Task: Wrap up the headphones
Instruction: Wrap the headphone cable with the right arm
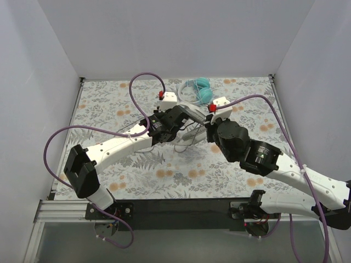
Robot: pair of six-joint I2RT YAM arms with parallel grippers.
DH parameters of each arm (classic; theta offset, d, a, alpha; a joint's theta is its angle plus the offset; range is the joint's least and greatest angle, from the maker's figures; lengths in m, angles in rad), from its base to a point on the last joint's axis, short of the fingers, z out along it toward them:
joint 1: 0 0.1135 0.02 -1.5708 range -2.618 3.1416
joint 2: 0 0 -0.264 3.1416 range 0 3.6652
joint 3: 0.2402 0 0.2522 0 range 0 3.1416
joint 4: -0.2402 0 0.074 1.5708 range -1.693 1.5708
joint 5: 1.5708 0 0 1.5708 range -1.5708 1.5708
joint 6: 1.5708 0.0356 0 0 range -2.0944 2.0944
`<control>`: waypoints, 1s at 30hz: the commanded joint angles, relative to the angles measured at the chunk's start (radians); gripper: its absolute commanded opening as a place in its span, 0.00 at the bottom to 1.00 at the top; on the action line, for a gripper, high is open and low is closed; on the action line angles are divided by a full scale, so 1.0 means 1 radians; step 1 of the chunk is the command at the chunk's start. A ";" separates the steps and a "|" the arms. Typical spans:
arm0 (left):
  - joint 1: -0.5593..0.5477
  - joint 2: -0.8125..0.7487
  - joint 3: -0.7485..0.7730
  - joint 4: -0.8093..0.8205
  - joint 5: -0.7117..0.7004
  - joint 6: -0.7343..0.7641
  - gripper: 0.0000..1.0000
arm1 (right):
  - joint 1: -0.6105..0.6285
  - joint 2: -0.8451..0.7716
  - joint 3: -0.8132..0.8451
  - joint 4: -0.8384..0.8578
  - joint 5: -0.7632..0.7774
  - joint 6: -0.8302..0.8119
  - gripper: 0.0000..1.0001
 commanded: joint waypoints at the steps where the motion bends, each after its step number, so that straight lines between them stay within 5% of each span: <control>1: -0.006 -0.054 0.003 0.034 -0.049 0.028 0.00 | -0.001 -0.060 -0.009 0.022 0.059 0.007 0.13; 20: -0.012 -0.070 0.049 0.028 -0.076 0.112 0.00 | -0.012 -0.108 -0.015 -0.070 0.105 -0.048 0.18; 22: -0.011 -0.070 0.054 0.046 -0.090 0.111 0.00 | -0.019 -0.118 -0.049 -0.070 0.078 -0.038 0.26; 30: -0.008 -0.025 0.098 0.039 -0.070 0.100 0.00 | -0.090 -0.337 -0.418 0.054 -0.445 0.138 0.42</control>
